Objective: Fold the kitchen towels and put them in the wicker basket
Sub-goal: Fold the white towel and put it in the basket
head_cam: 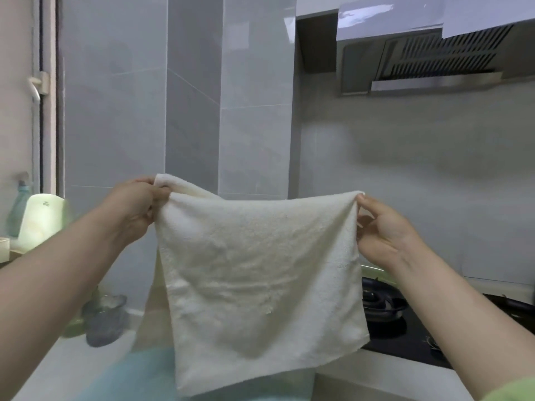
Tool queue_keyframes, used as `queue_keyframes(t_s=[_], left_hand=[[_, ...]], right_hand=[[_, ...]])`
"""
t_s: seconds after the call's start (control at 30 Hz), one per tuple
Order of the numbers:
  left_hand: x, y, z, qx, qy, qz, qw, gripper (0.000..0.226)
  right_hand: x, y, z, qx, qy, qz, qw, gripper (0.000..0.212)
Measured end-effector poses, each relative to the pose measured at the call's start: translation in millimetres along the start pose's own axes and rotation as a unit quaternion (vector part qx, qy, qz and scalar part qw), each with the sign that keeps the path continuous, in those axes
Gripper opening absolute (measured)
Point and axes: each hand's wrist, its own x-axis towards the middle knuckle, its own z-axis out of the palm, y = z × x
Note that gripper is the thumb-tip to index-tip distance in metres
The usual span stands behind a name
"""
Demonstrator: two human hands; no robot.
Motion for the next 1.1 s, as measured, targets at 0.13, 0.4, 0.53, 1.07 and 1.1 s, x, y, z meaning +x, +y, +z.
queue_keyframes(t_s=[0.13, 0.4, 0.53, 1.07, 1.1], left_hand=[[-2.0, 1.9, 5.2, -0.009, 0.018, -0.004, 1.0, 0.026], [-12.0, 3.8, 15.5, -0.055, 0.013, 0.002, 0.998, 0.023], [-15.3, 3.3, 14.7, -0.054, 0.007, 0.012, 0.998, 0.022], [-42.7, -2.1, -34.7, -0.014, -0.055, 0.09, 0.994, 0.039], [-45.5, -3.4, -36.8, -0.017, -0.054, 0.088, 0.995, 0.039]], right_hand=[[-10.2, 10.1, -2.2, -0.003, -0.016, 0.039, 0.999, 0.004], [-19.1, 17.2, -15.2, -0.06, 0.019, 0.076, 0.995, 0.018], [-18.2, 18.0, -19.5, -0.141, 0.054, 0.076, 0.986, 0.01], [-39.7, -0.6, 8.0, -0.217, -0.012, -0.114, 0.969, 0.005], [-41.3, -0.1, 9.8, -0.211, -0.012, -0.121, 0.97, 0.005]])
